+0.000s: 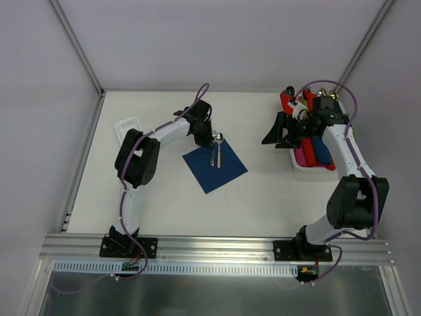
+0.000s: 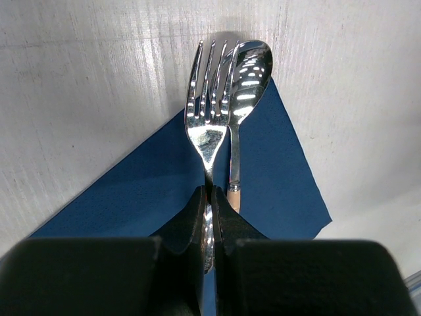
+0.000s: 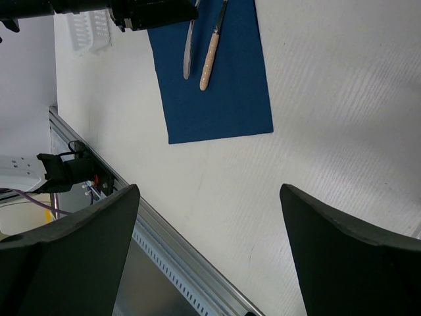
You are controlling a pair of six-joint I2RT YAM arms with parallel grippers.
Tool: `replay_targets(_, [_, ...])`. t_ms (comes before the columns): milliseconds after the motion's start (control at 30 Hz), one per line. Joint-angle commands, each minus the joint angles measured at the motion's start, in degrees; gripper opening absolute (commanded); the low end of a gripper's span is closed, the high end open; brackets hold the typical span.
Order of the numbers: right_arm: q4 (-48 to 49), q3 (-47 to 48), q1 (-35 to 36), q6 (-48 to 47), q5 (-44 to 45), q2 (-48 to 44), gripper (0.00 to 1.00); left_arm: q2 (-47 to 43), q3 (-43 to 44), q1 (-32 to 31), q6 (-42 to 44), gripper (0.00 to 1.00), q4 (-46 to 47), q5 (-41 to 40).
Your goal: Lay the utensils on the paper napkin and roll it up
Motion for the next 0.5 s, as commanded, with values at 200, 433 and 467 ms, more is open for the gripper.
replay_targets(200, [-0.04, 0.00, 0.08, -0.85, -0.24, -1.21, 0.92, 2.12, 2.84, 0.65, 1.61, 0.00, 0.11, 2.83])
replay_targets(433, [0.05, 0.00, 0.08, -0.85, -0.33, -1.04, 0.92, 2.73, 3.37, 0.65, 3.54, 0.00, -0.15, 2.92])
replay_targets(467, [-0.04, 0.09, -0.01, -0.85, -0.33, -0.95, 0.92, 2.82, 3.46, 0.65, 3.81, 0.00, -0.16, 2.92])
